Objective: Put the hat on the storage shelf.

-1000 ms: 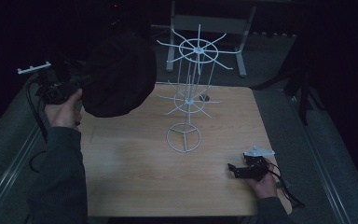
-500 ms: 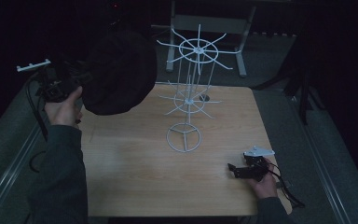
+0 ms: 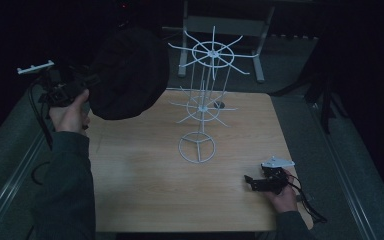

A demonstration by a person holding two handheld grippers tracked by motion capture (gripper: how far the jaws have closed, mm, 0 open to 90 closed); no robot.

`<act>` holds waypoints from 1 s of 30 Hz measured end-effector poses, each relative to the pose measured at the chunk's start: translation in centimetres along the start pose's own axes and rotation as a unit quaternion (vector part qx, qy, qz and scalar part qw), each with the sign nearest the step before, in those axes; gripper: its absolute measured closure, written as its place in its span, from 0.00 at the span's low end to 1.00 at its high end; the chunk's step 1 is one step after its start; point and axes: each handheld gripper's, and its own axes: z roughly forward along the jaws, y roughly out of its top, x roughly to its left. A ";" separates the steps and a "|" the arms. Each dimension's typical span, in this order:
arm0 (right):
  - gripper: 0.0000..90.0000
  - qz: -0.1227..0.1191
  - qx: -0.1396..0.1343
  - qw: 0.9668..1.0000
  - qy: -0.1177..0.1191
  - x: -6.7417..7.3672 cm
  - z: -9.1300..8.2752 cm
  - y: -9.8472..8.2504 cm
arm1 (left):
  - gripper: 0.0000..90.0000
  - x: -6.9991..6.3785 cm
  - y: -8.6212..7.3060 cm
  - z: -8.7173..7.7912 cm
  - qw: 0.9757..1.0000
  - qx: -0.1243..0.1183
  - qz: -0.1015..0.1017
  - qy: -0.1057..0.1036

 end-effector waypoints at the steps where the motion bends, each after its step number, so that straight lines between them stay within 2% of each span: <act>1: 0.14 0.000 0.000 1.000 0.000 0.0 0.0 0.0 | 0.88 0.0 0.0 0.0 1.000 0.000 0.000 0.000; 11: 0.14 0.000 0.000 1.000 0.000 0.0 0.0 0.0 | 0.88 -0.2 0.1 0.2 1.000 0.001 -0.005 -0.006; 21: 0.14 0.000 0.000 1.000 0.000 0.0 0.0 0.0 | 0.88 -1.2 0.5 0.7 1.000 0.001 0.002 -0.011; 30: 0.14 0.000 0.000 1.000 0.000 0.0 0.0 0.0 | 0.88 -1.8 0.7 1.6 1.000 0.003 -0.001 -0.018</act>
